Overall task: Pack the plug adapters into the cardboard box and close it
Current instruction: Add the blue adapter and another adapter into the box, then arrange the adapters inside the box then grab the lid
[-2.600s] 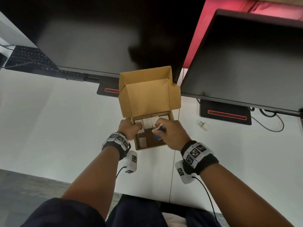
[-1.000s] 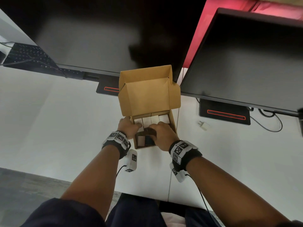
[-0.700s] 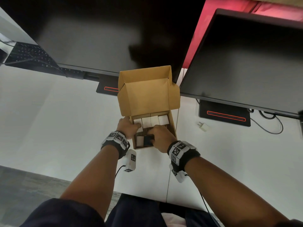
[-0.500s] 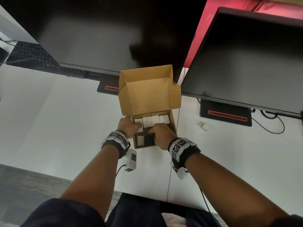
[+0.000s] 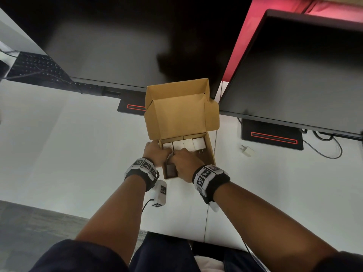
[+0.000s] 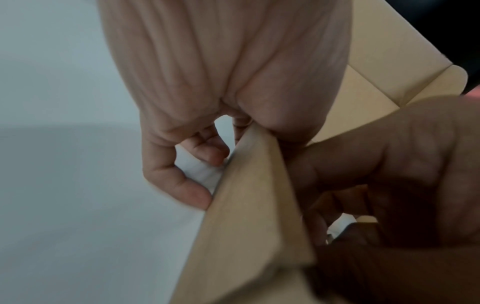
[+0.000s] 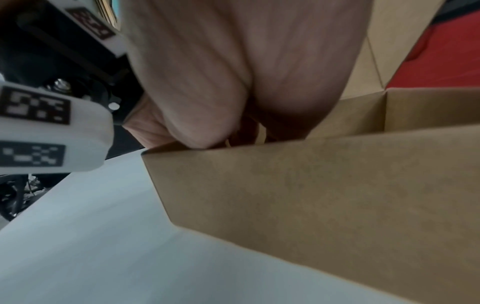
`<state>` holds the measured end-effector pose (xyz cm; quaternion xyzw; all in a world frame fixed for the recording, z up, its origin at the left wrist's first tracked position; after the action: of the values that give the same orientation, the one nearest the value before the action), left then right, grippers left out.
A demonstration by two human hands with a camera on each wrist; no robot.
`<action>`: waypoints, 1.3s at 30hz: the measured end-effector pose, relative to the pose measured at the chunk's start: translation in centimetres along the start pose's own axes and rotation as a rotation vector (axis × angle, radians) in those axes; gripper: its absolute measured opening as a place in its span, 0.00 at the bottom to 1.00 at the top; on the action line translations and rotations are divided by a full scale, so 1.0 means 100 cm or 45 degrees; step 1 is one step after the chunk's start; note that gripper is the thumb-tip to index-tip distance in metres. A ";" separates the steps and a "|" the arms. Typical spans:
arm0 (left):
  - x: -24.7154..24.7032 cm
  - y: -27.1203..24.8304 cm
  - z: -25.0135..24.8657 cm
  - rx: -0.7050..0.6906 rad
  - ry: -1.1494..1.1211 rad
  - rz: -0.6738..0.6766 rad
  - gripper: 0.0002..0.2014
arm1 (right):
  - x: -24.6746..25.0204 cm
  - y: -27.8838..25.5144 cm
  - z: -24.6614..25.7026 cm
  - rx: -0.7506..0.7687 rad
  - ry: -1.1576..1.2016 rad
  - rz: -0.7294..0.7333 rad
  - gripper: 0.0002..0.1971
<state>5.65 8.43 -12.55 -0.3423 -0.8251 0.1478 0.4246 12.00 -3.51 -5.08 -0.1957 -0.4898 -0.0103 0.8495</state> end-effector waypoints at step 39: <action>0.003 -0.024 -0.011 0.164 -0.296 0.104 0.14 | 0.076 -0.076 -0.053 -0.186 0.492 -0.625 0.08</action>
<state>5.35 6.88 -10.42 -0.3284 -0.8428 0.2563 0.3409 18.79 -11.07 1.39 -0.1264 -0.3498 -0.2872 0.8827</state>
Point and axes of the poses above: each hand's wrist, its own y-axis towards the middle knuckle, its own x-axis out of the back of the hand, z = x × y, the point moved 7 cm from there along y, towards the middle knuckle, and after that the axes turned 6 degrees about -z, right-handed, at the moved point
